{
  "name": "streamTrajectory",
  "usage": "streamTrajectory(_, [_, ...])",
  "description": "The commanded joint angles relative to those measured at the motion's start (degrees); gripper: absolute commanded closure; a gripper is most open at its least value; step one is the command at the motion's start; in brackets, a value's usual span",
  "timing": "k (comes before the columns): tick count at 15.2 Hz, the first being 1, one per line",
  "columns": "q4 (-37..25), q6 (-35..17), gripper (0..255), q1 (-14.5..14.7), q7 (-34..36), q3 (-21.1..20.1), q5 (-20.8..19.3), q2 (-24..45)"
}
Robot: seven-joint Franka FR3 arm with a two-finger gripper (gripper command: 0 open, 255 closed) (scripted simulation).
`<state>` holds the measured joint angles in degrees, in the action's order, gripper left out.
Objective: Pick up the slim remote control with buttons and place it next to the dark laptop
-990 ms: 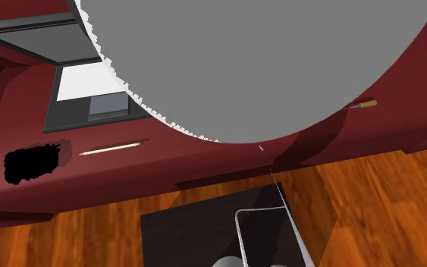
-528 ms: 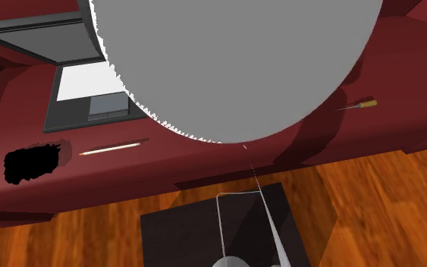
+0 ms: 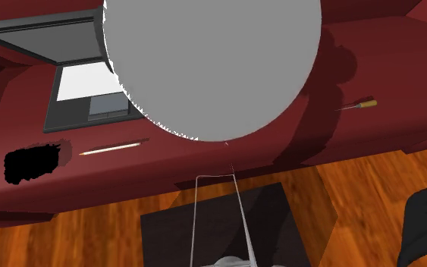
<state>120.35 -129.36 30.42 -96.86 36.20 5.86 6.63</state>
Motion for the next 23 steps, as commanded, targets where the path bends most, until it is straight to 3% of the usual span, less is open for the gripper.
streamTrajectory(1, [0.51, -1.30, 255, -0.13, -0.53, -0.15, 0.84, 0.95])
streamTrajectory(5, [1.88, -4.53, 255, -0.61, -2.05, -0.65, 3.01, 3.34])
streamTrajectory(13, [1.88, -4.53, 255, -0.63, -2.04, -0.67, 3.01, 3.34])
streamTrajectory(14, [1.88, -4.53, 0, -0.62, -2.04, -0.67, 3.01, 3.34])
streamTrajectory(19, [1.89, -4.53, 0, -0.62, -2.04, -0.67, 3.00, 3.33])
streamTrajectory(23, [-0.44, 1.81, 0, 0.43, 1.02, 0.30, -1.46, -1.81])
